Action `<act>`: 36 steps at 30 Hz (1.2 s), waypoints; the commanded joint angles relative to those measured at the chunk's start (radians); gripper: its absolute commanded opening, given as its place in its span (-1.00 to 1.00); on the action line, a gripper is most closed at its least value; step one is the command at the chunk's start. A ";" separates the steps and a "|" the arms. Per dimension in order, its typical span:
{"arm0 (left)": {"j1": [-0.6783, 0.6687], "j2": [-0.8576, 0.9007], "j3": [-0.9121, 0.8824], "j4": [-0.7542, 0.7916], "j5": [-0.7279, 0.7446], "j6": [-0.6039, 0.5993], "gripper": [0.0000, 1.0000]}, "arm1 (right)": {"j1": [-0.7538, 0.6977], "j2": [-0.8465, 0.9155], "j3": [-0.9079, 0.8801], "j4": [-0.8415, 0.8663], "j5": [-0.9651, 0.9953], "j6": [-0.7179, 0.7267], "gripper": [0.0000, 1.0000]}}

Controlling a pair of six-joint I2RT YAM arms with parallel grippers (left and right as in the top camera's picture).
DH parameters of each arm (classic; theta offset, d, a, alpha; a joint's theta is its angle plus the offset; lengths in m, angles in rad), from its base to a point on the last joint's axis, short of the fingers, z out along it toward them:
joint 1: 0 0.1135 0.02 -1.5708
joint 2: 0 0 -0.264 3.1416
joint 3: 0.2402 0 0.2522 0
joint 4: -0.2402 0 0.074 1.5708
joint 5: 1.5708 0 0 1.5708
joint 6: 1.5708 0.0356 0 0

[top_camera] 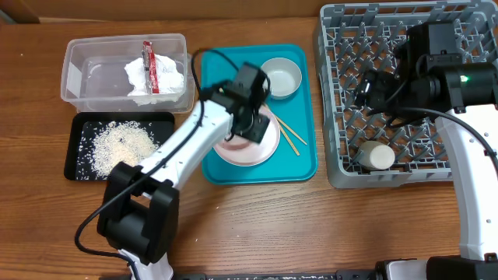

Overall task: Sort waste into correct bins and load items into the dishwasher
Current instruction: 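Set the empty pink bowl onto the white plate with left gripper, then retract left arm and reach right gripper to the pink bowl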

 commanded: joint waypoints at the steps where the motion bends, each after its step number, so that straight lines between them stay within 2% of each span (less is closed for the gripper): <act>1: 0.035 0.000 0.179 -0.007 0.046 -0.024 0.40 | 0.006 -0.004 0.013 0.006 -0.031 0.001 0.77; 5: 0.048 0.000 0.266 0.027 0.045 -0.024 0.39 | 0.006 -0.004 0.013 0.008 -0.031 0.001 0.77; 11: 0.050 0.020 0.275 0.070 0.019 -0.027 0.37 | 0.006 -0.004 0.013 0.010 -0.063 0.000 0.75; 17: 0.118 0.020 0.278 -0.066 0.045 -0.155 0.38 | 0.051 -0.003 0.013 0.032 -0.075 0.016 0.67; 21: 0.226 0.015 0.340 -0.212 0.119 -0.154 0.36 | 0.138 0.024 -0.002 0.098 -0.073 0.101 0.57; 28: 0.349 0.014 0.552 -0.412 0.118 -0.087 0.37 | 0.330 0.146 -0.060 0.245 -0.058 0.245 0.50; 32: 0.392 0.014 0.661 -0.462 0.118 -0.083 0.46 | 0.419 0.262 -0.060 0.296 -0.045 0.300 0.42; 36: 0.418 0.014 0.692 -0.464 0.104 -0.083 0.59 | 0.467 0.357 -0.060 0.329 -0.045 0.344 0.32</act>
